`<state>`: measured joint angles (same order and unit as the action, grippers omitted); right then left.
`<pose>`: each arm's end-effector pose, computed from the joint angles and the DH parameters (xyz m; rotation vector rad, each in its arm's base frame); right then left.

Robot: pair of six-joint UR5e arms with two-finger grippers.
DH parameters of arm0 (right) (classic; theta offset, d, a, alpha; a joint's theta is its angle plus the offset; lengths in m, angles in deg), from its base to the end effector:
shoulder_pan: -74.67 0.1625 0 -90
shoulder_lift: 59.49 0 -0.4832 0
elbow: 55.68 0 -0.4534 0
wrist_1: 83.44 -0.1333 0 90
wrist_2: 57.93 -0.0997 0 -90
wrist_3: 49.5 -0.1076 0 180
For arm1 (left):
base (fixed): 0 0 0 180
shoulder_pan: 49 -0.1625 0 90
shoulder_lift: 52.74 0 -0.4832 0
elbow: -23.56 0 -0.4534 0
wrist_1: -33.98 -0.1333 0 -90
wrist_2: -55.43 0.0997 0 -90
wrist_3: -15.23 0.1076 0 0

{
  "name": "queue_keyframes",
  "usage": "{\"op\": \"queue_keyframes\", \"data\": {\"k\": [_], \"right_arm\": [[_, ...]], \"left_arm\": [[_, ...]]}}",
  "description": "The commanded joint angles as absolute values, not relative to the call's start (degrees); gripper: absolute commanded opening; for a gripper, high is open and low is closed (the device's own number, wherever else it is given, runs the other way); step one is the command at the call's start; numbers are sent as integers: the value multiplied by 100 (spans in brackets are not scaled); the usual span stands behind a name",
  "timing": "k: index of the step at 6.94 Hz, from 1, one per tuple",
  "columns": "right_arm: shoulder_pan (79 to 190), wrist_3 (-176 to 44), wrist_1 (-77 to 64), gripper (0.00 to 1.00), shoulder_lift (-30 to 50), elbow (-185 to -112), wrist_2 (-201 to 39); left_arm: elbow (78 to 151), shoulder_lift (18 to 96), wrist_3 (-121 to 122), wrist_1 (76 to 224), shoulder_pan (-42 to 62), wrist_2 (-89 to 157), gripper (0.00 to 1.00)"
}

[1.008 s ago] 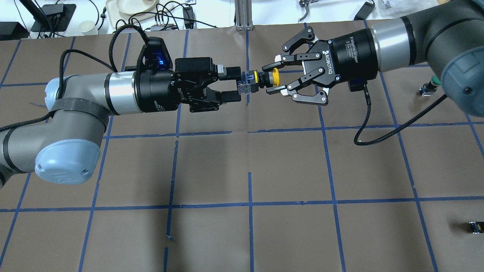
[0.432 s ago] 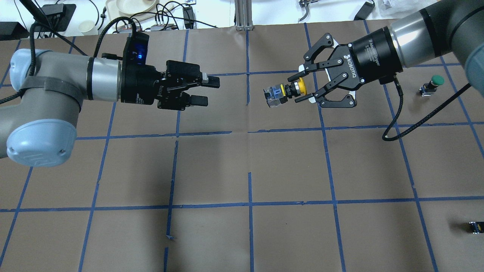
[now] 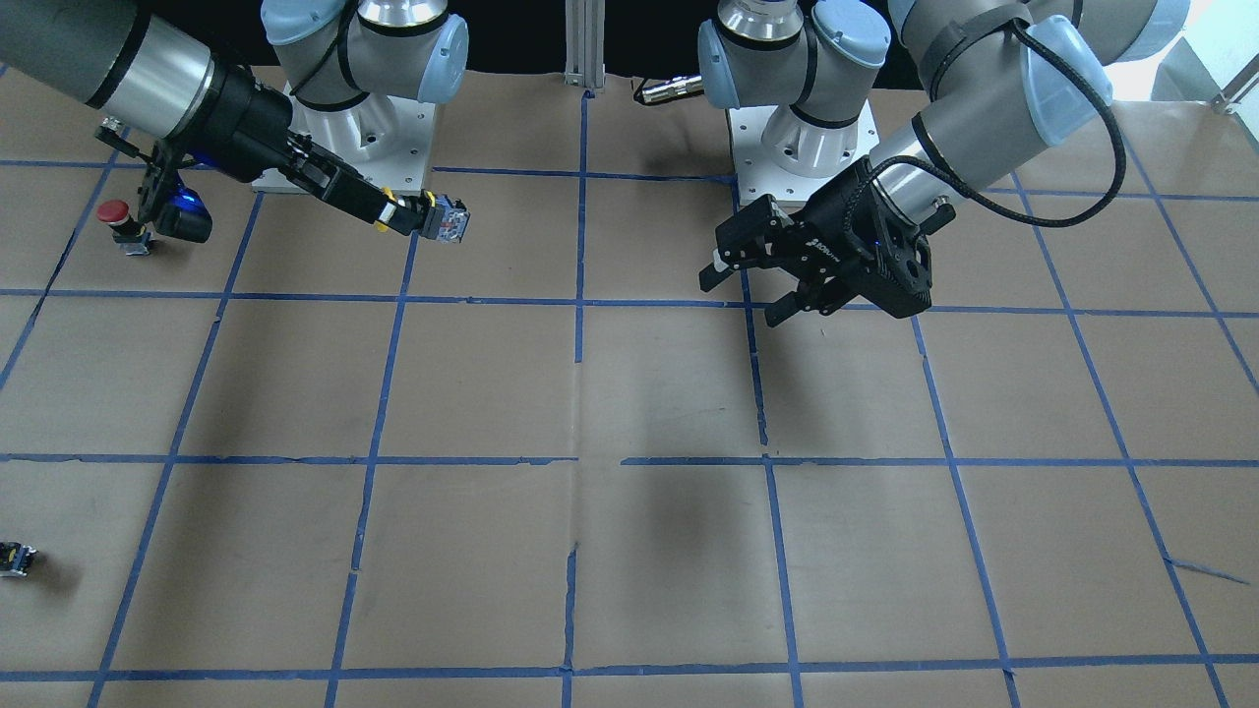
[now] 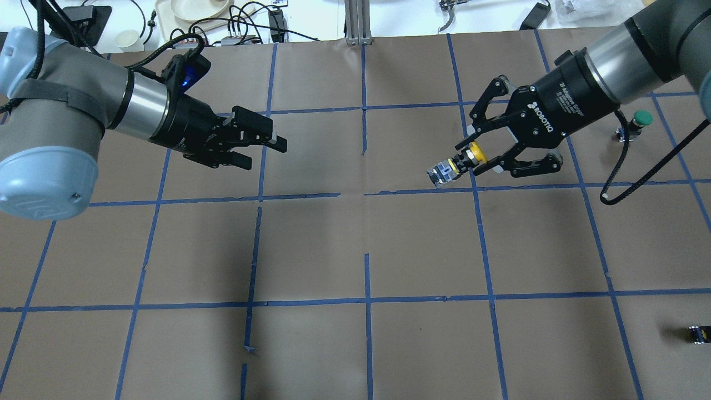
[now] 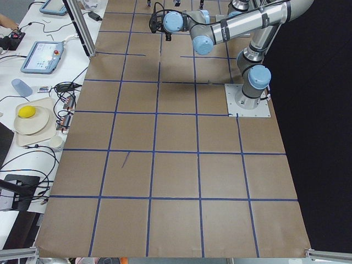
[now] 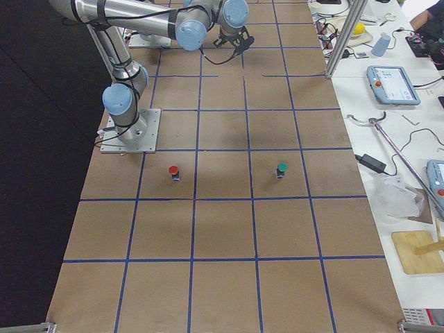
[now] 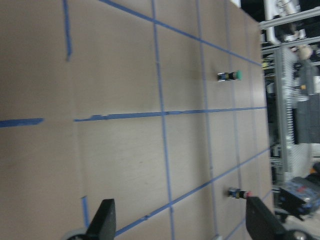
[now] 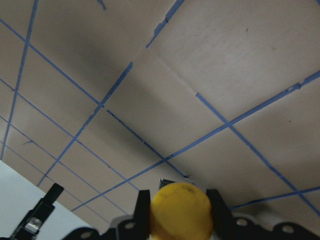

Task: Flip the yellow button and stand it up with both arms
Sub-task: 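Open the left gripper and withdraw it while the right gripper pulls the button away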

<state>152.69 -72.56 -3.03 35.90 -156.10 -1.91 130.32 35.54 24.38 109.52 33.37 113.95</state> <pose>0.0895 -0.5099 0.4923 0.8621 2.3994 0.4004 -0.1185 -0.5427 0.4351 -0.0307 -2.5949 0.0937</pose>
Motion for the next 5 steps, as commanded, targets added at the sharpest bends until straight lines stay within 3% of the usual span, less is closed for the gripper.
{"op": "queue_keyframes", "data": {"k": [1, 3, 5], "right_arm": [[14992, -4680, -224, 27, 3674, -15631, 1311], [14108, -2387, -206, 27, 3631, -15710, 1755], [13297, 4, 808, 28, 3613, -16427, 2088]], "left_arm": [[12178, 3568, 2367, 11892, 3659, 13400, 99], [11368, 3655, 2367, 12493, 4002, 14914, 100], [11233, 3594, 2376, 12434, 4188, 15263, 100]]}}
